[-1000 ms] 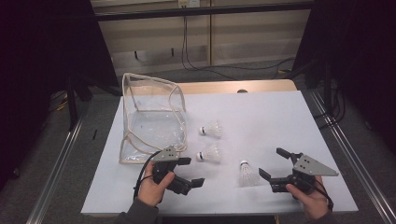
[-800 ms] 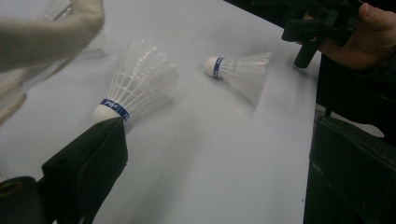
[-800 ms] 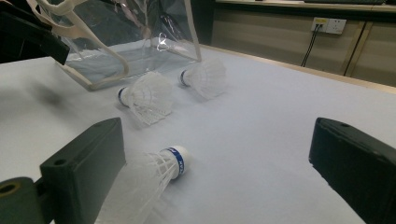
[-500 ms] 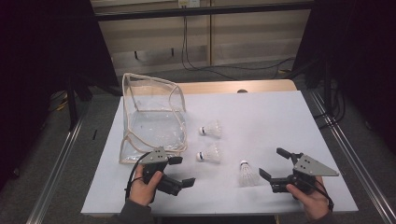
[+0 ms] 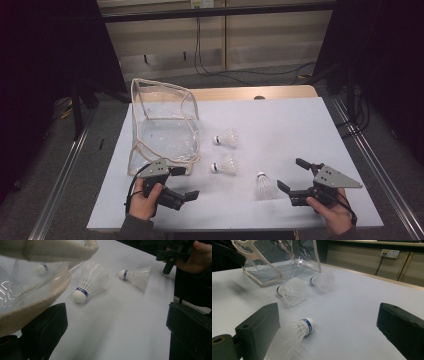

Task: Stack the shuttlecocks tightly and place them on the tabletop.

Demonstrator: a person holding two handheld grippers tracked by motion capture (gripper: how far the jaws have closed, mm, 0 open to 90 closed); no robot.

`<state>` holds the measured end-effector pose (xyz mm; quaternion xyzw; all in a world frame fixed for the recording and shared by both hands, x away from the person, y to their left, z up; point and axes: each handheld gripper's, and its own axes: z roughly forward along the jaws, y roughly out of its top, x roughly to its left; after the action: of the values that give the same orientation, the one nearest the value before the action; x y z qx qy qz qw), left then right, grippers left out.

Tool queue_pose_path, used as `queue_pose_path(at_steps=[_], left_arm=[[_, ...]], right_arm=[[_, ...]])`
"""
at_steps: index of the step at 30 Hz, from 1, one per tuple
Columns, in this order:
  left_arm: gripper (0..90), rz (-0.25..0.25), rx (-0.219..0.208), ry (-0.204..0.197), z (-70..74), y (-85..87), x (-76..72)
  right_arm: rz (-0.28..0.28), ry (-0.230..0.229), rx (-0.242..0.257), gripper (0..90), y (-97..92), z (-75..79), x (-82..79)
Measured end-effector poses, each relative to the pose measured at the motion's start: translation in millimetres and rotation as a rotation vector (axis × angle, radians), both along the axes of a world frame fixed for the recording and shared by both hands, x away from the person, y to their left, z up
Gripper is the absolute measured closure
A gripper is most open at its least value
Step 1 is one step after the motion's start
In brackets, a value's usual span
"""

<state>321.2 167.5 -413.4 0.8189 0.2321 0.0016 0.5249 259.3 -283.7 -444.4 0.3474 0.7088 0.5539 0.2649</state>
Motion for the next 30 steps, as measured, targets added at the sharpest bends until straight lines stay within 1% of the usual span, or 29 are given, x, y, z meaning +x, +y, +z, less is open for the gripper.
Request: queue_pose_path(at_steps=[3, 5, 6, 9, 12, 15, 16, 19, 21, 23, 27, 30], left_arm=[[3.8, 0.013, 0.000, 0.001, -1.5, 5.2, 0.6], [3.8, 0.013, -0.002, -0.002, -1.1, 8.4, 0.6], [3.8, 0.015, -0.001, -0.011, -0.7, 10.0, 0.5], [3.8, 0.022, -0.012, -0.015, -1.1, 14.5, 0.0], [3.8, 0.035, -0.005, -0.015, -2.1, 20.2, 0.8], [3.8, 0.053, -0.017, -0.013, -2.9, 25.3, 1.5], [3.8, 0.053, -0.014, -0.022, -3.2, 27.0, 2.0], [3.8, 0.058, -0.005, -0.031, -4.3, 30.9, 3.6], [3.8, 0.073, -0.007, -0.035, -5.2, 33.3, 4.8], [3.8, 0.076, -0.012, -0.031, -6.1, 34.9, 5.4], [3.8, 0.075, -0.006, -0.031, -6.7, 35.4, 5.9], [3.7, 0.071, 0.013, -0.040, -8.3, 36.0, 6.7]], right_arm=[[-0.003, 0.001, 0.000, 3.9, -0.5, 0.2, -0.3], [-0.004, -0.001, -0.003, 3.9, -0.7, 0.0, 0.3], [-0.004, 0.000, -0.002, 3.9, -0.8, -0.1, 0.4], [-0.002, 0.001, -0.002, 3.9, -0.9, -0.3, 0.6], [-0.004, -0.002, -0.002, 3.9, -1.1, 0.0, 0.6], [-0.005, -0.003, -0.004, 3.9, -1.1, 0.2, 0.6], [-0.006, -0.002, -0.004, 3.9, -1.2, 0.4, 0.5], [-0.005, -0.002, 0.000, 3.9, -1.1, 0.1, 1.2], [-0.004, 0.000, -0.005, 3.9, -0.8, -0.1, 1.5], [-0.001, 0.002, -0.007, 3.9, 0.1, 0.0, 1.7], [-0.001, 0.001, -0.009, 3.9, 0.3, -0.1, 2.2], [0.000, 0.003, -0.010, 3.9, -0.1, -0.2, 2.8]])
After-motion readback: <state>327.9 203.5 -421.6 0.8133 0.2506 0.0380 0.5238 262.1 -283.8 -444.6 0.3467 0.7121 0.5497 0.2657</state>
